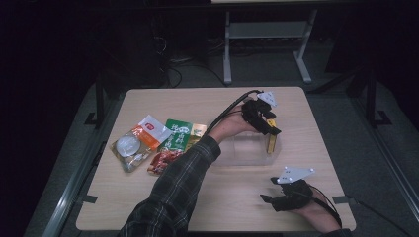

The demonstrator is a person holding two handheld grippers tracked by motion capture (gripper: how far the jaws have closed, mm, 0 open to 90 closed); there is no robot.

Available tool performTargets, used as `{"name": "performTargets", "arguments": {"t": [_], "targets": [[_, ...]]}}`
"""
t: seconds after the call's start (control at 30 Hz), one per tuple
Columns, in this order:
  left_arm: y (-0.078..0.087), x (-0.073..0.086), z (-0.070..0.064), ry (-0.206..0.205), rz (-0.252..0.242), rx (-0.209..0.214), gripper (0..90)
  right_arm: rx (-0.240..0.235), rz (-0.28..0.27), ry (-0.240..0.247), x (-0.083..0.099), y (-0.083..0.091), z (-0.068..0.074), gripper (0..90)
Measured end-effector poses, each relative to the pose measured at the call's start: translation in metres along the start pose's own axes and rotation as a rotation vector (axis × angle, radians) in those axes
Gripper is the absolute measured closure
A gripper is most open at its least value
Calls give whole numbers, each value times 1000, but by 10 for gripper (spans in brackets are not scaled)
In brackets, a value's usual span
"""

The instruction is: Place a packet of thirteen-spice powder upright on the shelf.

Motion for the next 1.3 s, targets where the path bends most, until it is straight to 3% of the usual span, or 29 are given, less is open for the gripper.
{"name": "performTargets", "arguments": {"t": [0.2, 0.53, 0.7, 0.93, 1.3], "targets": [[-9, 1, -2, 4, 9, 9, 317, -2, -1, 3, 0, 0, 0, 291], [-12, 1, -2, 18, -21, 3, 311, -5, 4, 12, 0, 0, 0, 290], [-9, 2, -2, 35, -28, 2, 239, -4, 2, 14, 0, 0, 0, 290], [7, 3, -4, 45, -36, -8, 173, -4, 0, 15, 0, 0, 1, 289], [53, 17, -16, 80, -36, -43, 144, -6, 9, 11, 1, -1, 2, 288]]}}
Point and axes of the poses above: each handheld gripper's, and its own axes: y roughly backward along the jaws, x roughly out of its underside, z roughly to its left, the point moved 8 cm from there along -y, roughly forward along the jaws, and after that the axes turned 9 degrees about -y, right-handed, at the moved point
